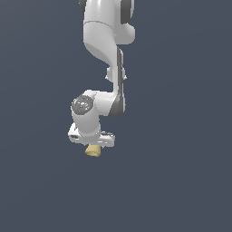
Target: Pick up the object and move it to a goal position.
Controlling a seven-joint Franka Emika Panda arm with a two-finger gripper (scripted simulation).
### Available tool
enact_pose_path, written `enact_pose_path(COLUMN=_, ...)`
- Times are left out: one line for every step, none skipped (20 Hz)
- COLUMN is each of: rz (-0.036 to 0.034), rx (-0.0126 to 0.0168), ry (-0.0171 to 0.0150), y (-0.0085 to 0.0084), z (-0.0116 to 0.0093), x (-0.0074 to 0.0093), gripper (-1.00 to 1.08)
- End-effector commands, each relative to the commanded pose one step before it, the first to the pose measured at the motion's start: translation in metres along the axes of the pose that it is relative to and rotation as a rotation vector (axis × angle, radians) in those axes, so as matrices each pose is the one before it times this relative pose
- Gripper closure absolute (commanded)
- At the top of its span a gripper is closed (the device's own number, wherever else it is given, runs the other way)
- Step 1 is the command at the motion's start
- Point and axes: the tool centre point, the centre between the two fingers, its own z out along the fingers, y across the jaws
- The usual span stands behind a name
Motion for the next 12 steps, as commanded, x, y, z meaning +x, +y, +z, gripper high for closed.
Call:
enact_pose_path(rz=0.02785, rx=-0.00632, ry=0.01715, y=0.00058, z=-0.00992, x=0.00696, gripper=1.08)
enact_pose_path(rz=0.01390, rx=-0.00322, ry=0.00796, y=0.00035, z=-0.00461, x=0.00329, gripper=1.08)
enact_pose_path(rz=0.01505, rx=-0.00349, ry=0.00862, y=0.00038, z=-0.00499, x=0.00356, gripper=1.08)
enact_pose_path(rz=0.01617, rx=-0.00376, ry=0.00926, y=0.00042, z=-0.00537, x=0.00382, gripper=1.08)
enact_pose_path(rz=0.01727, rx=-0.00403, ry=0.00989, y=0.00045, z=-0.00573, x=0.00408, gripper=1.08)
enact_pose_path(rz=0.01837, rx=-0.00430, ry=0.01052, y=0.00049, z=-0.00610, x=0.00434, gripper=1.08)
enact_pose_path(rz=0.01944, rx=-0.00456, ry=0.01113, y=0.00052, z=-0.00645, x=0.00459, gripper=1.08)
enact_pose_path(rz=0.02050, rx=-0.00483, ry=0.01173, y=0.00057, z=-0.00680, x=0.00483, gripper=1.08)
enact_pose_path(rz=0.02154, rx=-0.00510, ry=0.01232, y=0.00061, z=-0.00714, x=0.00507, gripper=1.08)
enact_pose_path(rz=0.02252, rx=-0.00536, ry=0.01288, y=0.00064, z=-0.00747, x=0.00530, gripper=1.08)
enact_pose_path(rz=0.02278, rx=-0.00544, ry=0.01302, y=0.00066, z=-0.00755, x=0.00536, gripper=1.08)
enact_pose_path(rz=0.02265, rx=-0.00543, ry=0.01295, y=0.00066, z=-0.00750, x=0.00533, gripper=1.08)
